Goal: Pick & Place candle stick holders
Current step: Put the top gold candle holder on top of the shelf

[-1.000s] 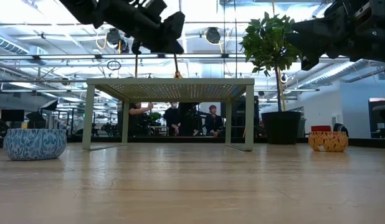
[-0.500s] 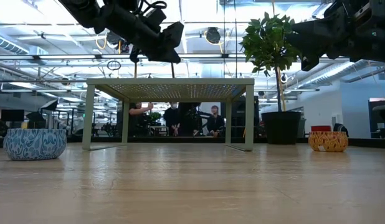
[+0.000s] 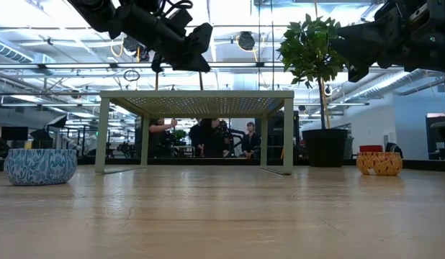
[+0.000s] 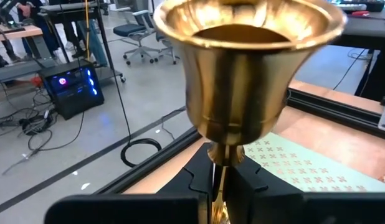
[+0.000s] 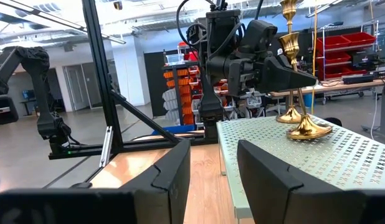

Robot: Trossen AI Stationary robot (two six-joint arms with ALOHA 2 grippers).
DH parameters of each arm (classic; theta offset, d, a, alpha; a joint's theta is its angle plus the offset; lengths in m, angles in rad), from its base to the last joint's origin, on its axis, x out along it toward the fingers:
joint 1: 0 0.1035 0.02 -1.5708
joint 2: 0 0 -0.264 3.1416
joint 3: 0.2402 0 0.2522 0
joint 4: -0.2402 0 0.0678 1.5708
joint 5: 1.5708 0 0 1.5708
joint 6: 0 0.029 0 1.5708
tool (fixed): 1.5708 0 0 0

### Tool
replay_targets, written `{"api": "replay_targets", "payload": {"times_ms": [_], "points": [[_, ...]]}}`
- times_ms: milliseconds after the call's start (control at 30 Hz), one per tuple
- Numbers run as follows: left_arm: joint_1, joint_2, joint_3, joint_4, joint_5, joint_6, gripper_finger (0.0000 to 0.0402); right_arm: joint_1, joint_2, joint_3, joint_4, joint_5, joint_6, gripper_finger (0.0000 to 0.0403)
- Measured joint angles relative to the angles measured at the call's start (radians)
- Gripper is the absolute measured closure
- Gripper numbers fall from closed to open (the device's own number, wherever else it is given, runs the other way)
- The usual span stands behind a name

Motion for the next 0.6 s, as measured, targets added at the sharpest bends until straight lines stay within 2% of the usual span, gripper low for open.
{"api": "replay_targets", "payload": {"times_ms": [600], "points": [[0.032, 0.0, 0.0, -0.022, -0.001, -0.073, 0.0377, 0.0, 0.0, 0.0, 0.0, -0.003, 0.0, 0.0275]]}}
